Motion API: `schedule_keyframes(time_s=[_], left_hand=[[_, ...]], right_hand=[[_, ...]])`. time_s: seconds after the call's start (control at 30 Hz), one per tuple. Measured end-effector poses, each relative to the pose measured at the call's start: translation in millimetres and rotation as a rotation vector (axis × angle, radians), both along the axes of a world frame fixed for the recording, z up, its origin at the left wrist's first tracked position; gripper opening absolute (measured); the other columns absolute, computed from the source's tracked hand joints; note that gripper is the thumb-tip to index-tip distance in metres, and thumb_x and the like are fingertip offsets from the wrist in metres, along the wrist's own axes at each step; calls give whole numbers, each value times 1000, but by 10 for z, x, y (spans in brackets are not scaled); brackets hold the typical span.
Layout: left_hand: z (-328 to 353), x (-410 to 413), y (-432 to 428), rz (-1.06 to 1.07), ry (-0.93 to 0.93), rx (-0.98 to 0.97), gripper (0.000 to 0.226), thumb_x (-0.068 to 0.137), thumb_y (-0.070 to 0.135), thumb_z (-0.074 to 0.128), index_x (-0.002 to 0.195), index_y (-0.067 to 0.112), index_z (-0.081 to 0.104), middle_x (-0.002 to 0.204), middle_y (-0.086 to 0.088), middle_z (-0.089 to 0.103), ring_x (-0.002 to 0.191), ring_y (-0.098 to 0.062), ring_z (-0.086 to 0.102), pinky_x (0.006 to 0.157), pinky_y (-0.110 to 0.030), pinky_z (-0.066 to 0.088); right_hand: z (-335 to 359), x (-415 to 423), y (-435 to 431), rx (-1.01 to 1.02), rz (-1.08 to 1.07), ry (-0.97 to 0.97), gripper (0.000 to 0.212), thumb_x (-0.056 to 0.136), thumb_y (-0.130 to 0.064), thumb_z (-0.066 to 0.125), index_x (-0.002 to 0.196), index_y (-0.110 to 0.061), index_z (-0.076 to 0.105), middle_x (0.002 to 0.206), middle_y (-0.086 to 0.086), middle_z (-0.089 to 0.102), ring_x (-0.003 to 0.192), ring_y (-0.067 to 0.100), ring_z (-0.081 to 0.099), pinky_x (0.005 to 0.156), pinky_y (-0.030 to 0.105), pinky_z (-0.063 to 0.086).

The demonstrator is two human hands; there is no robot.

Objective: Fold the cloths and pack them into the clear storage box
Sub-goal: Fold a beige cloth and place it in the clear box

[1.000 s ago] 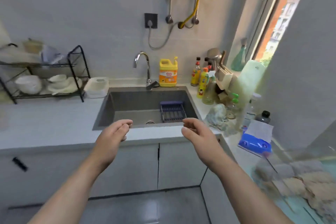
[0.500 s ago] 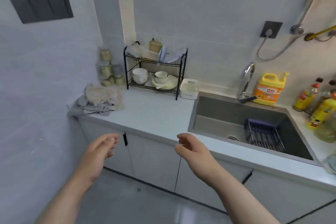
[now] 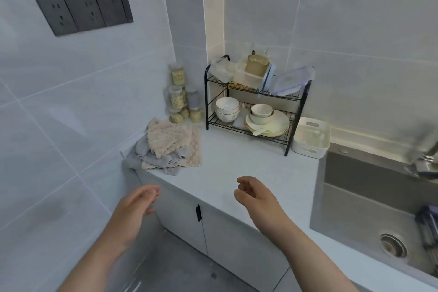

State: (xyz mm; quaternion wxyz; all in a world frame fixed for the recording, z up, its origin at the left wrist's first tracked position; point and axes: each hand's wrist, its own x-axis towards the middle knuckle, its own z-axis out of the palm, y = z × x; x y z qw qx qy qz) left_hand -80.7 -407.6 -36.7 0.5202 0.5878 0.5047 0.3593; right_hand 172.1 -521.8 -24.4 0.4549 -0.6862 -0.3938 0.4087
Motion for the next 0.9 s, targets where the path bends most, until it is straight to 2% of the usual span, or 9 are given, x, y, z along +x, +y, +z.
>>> schedule_keyframes(time_s=[0.13,0.23,0.37,0.47,0.63,0.7,0.8,0.83,0.9], left_hand=[[-3,151,526,18,-16,-30,12,90,16,60,98,22,68,110,-4,67,107,-17,61,83,-30,48],[-55,208,857,59,16,-79,28,73,33,55,97,26,69,109,0,68,106,-15,61,84,-29,49],[-138,212,1475,40,94,-108,27,72,36,59,96,32,71,105,5,70,103,-14,62,97,-39,49],[-268,276,2217,7,167,-95,13,84,28,64,95,34,68,106,3,67,100,-16,62,92,-36,50],[-507,477,3513,-73,351,-45,30,88,20,59,116,29,58,113,9,57,106,-12,55,86,-27,40],[-613,560,3915,-108,387,-52,33,84,17,59,116,26,58,108,10,58,106,-14,55,88,-29,42],[-829,662,4368,-160,474,-47,21,82,9,59,96,24,56,88,11,59,95,-20,59,83,-33,48],[-945,663,4483,-168,548,-33,20,81,11,59,98,22,57,89,8,61,95,-21,60,82,-33,49],[-1143,646,4645,-211,693,14,39,78,23,60,117,20,54,104,1,64,98,-23,62,83,-35,52]], right_hand=[[-58,152,750,-38,95,-9,31,93,-32,55,124,-30,52,112,-7,59,97,4,56,80,20,43],[-86,210,1270,-81,146,-29,31,94,-31,54,124,-26,52,107,2,60,77,9,54,63,20,42],[-183,208,2042,-125,200,-70,31,94,-28,55,124,-21,53,105,0,59,80,12,55,69,24,45],[-357,213,2845,-160,233,-153,34,93,-25,56,124,-13,55,106,4,59,78,10,54,64,22,44],[-762,149,3946,-330,170,-199,5,89,-17,52,85,-14,52,79,3,50,60,16,44,55,26,36],[-934,79,4284,-404,160,-220,13,90,-22,51,79,-15,50,80,3,50,63,18,46,55,27,36],[-1193,-16,4706,-456,91,-274,34,98,-29,44,121,-7,55,116,12,60,95,28,60,71,30,44],[-1246,-49,4788,-466,49,-308,37,97,-27,45,126,-6,54,121,12,60,103,28,60,76,30,46],[-1349,-94,4903,-460,7,-351,28,93,-22,49,115,-10,62,109,6,64,94,24,61,74,28,50]])
